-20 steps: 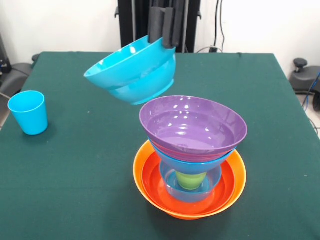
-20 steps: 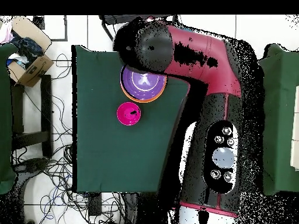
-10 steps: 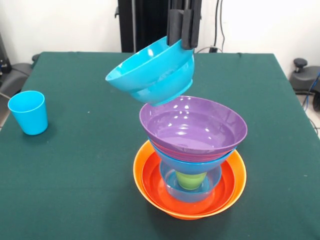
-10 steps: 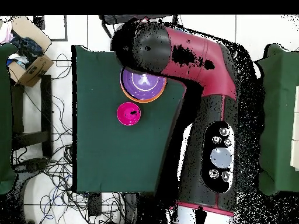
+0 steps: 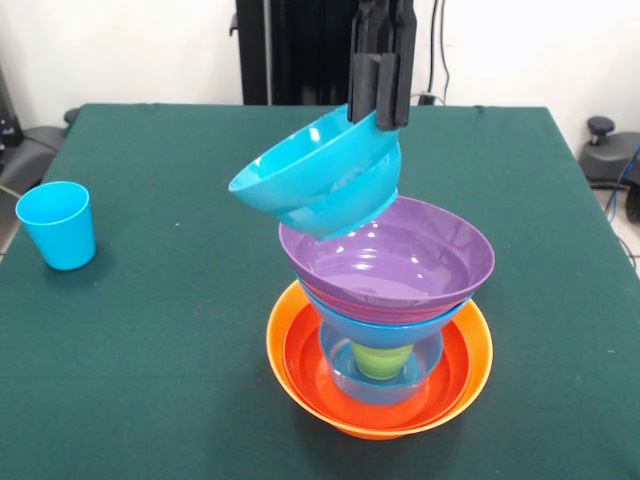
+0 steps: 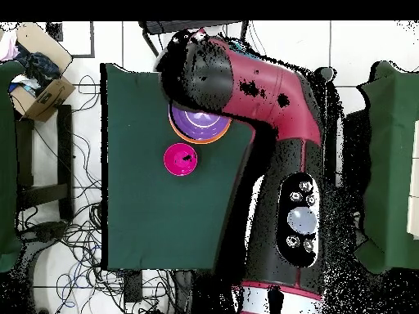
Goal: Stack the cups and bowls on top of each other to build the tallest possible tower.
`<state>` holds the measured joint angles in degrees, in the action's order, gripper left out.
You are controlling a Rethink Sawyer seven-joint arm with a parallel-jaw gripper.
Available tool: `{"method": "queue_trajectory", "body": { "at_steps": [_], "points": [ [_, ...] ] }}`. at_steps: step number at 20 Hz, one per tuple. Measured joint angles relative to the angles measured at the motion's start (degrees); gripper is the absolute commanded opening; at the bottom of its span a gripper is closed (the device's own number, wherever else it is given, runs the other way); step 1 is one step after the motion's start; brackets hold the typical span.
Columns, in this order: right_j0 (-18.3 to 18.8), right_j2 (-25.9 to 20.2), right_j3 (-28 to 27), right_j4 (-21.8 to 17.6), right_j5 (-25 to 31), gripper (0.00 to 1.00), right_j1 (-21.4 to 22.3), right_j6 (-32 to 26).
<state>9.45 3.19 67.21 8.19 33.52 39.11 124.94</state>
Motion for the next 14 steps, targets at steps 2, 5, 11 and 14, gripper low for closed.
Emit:
{"method": "queue_trajectory", "body": {
  "at_steps": [2, 5, 11, 14],
  "points": [
    [0.0, 0.0, 0.6, 0.1, -1.2, 0.00, 0.0, 0.0],
    [0.0, 0.0, 1.9, 0.2, -3.4, 0.00, -0.1, 0.0],
    [0.0, 0.0, 4.2, 0.3, -5.7, 0.00, -0.1, 0.0],
    [-0.1, 0.0, 5.5, 0.4, -6.6, 0.00, -0.2, 0.0]
  ]
}}
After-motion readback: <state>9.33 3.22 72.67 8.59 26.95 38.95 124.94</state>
